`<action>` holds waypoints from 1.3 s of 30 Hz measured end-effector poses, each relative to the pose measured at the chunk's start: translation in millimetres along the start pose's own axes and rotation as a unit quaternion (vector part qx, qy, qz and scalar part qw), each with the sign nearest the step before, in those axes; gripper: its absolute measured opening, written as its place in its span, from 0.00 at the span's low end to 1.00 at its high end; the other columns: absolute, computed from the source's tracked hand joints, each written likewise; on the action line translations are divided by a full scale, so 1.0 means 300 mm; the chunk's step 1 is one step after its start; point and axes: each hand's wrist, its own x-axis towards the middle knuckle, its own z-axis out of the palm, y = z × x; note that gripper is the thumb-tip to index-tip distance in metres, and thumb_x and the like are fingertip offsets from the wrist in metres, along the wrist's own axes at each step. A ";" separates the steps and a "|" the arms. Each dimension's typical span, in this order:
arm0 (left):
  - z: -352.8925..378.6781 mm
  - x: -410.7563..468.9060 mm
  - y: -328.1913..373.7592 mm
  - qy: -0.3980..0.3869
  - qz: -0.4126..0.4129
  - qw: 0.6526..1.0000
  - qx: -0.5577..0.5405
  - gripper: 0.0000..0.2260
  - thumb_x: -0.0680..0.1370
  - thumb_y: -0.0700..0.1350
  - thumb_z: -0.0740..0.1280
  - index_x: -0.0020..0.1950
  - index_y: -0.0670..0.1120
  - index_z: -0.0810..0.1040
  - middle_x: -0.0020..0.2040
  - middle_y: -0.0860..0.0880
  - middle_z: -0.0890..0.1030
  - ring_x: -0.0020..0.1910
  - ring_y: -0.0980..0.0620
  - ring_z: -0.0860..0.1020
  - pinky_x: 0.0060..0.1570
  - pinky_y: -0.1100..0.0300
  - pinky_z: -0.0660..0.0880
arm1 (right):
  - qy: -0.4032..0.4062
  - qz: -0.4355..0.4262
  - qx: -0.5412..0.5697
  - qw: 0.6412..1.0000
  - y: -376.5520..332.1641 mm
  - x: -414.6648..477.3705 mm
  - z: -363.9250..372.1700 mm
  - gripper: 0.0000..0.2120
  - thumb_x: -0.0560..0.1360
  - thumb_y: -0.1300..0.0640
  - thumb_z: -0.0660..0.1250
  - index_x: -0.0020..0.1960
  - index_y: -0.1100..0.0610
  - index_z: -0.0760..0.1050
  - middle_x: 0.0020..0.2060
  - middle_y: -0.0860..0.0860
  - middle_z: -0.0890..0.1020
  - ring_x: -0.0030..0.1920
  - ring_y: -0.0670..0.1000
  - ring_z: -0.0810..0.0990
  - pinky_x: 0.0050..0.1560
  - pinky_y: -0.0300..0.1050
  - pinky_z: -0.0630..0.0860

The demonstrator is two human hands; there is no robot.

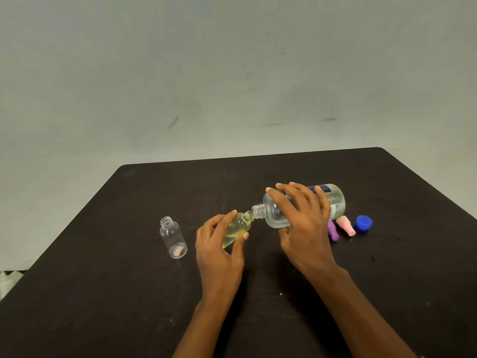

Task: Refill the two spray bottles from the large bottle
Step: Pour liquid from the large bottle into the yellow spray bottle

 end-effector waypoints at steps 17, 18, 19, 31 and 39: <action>0.001 0.000 -0.004 0.004 0.000 1.000 -0.001 0.22 0.69 0.38 0.75 0.61 0.53 0.79 0.55 0.56 0.76 0.58 0.62 0.70 0.54 0.67 0.69 | 0.003 -0.003 0.003 1.000 0.000 0.001 0.003 0.40 0.58 0.70 0.76 0.67 0.51 0.70 0.62 0.52 0.77 0.67 0.53 0.68 0.74 0.51 0.50; 0.001 0.000 -0.004 0.004 0.000 1.000 0.000 0.22 0.69 0.38 0.75 0.60 0.53 0.79 0.55 0.56 0.76 0.58 0.62 0.70 0.54 0.67 0.68 | 0.002 -0.004 0.001 1.000 0.000 0.001 0.003 0.40 0.58 0.71 0.76 0.67 0.51 0.70 0.62 0.52 0.77 0.67 0.53 0.68 0.74 0.51 0.49; 0.001 0.000 -0.005 0.004 0.001 1.000 0.001 0.22 0.69 0.38 0.75 0.60 0.53 0.79 0.55 0.56 0.76 0.58 0.62 0.70 0.54 0.68 0.68 | 0.000 -0.004 -0.001 1.000 0.000 0.000 0.002 0.40 0.58 0.71 0.76 0.67 0.51 0.70 0.63 0.52 0.77 0.67 0.53 0.68 0.74 0.51 0.49; -0.001 0.001 -0.005 0.004 0.001 1.000 -0.003 0.22 0.69 0.38 0.76 0.60 0.53 0.79 0.55 0.56 0.76 0.58 0.61 0.70 0.55 0.65 0.69 | 0.005 -0.006 -0.005 1.000 0.000 0.001 0.005 0.41 0.57 0.70 0.77 0.67 0.51 0.70 0.62 0.52 0.77 0.67 0.53 0.68 0.73 0.52 0.51; -0.003 0.000 -0.003 0.004 0.000 1.000 -0.005 0.22 0.69 0.38 0.76 0.60 0.53 0.79 0.55 0.56 0.76 0.58 0.62 0.70 0.55 0.69 0.68 | 0.008 -0.006 -0.004 1.000 -0.001 0.001 0.004 0.42 0.57 0.71 0.76 0.66 0.50 0.69 0.62 0.52 0.78 0.67 0.52 0.69 0.73 0.52 0.51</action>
